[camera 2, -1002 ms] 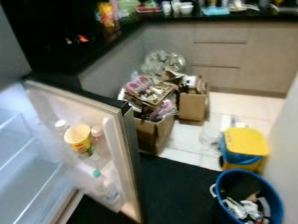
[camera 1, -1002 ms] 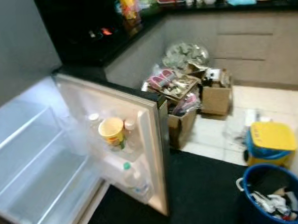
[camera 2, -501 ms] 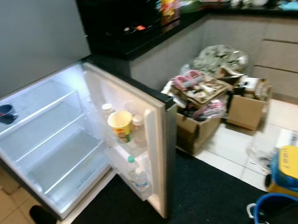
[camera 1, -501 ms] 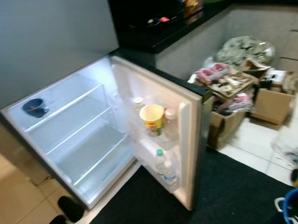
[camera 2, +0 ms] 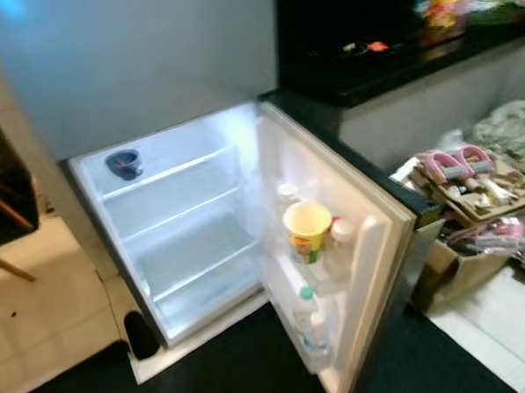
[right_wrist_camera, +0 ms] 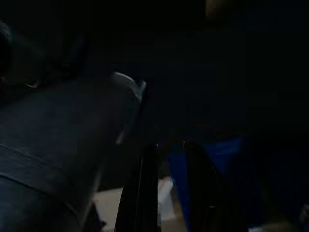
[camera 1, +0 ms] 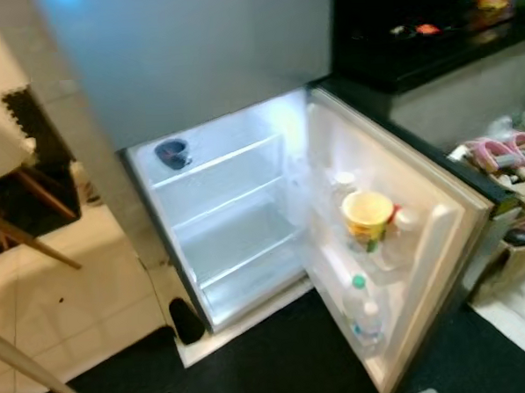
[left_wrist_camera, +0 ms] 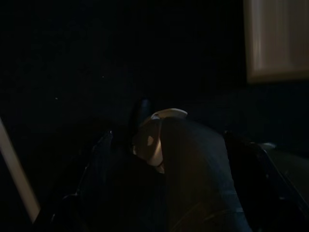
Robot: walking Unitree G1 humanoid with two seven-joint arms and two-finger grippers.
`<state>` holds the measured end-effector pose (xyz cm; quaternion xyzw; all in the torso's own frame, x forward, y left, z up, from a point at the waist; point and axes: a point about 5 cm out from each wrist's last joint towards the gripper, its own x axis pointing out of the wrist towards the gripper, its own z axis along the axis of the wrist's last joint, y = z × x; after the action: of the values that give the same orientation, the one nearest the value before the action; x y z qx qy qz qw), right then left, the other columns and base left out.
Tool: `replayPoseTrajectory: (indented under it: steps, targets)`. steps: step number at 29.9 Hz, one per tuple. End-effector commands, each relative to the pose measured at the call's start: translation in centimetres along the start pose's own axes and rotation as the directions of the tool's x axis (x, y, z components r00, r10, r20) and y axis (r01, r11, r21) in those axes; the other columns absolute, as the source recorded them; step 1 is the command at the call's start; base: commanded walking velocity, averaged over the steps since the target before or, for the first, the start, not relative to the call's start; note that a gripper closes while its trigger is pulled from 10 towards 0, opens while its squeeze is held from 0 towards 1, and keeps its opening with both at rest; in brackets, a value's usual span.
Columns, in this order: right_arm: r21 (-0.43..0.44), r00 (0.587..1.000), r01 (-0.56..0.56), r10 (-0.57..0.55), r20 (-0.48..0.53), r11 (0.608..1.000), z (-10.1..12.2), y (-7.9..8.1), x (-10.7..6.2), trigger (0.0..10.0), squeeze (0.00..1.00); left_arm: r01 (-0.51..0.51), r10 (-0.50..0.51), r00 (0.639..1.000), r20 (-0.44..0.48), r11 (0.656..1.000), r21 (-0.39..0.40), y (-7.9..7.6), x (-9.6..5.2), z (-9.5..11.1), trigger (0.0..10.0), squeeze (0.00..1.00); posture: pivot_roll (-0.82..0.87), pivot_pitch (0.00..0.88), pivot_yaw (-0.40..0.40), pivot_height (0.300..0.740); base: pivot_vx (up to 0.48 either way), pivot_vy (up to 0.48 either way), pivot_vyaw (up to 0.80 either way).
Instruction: Restocking fridge
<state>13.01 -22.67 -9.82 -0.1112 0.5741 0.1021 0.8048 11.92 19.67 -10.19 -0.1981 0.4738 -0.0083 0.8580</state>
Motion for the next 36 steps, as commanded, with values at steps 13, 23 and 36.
replayPoseTrajectory:
  steps: [13,23,36]
  targets:
    - [0.273,0.975,0.224,-0.212,-0.072,0.936,-2.4,-2.9,-0.9,10.0,0.0,0.002,-0.002,1.0,-0.021,1.0,0.004,-0.2,0.0,-0.5,10.0,0.0,-0.04,0.0,0.037,0.74,0.0,-0.036,0.0]
    - [0.566,0.876,0.259,-0.438,0.205,0.783,4.5,-9.1,-3.1,0.0,0.0,0.003,-0.003,1.0,-0.025,1.0,0.008,-0.2,0.0,-0.5,10.0,0.0,-0.04,0.0,0.034,0.74,0.0,0.0,0.0]
    - [0.634,0.716,-0.174,-0.345,0.607,0.753,14.1,-10.4,-5.8,10.0,0.0,0.006,-0.005,0.999,-0.032,1.0,0.012,-0.2,0.0,-0.7,10.0,0.0,-0.04,0.0,0.033,0.74,0.0,0.0,0.0]
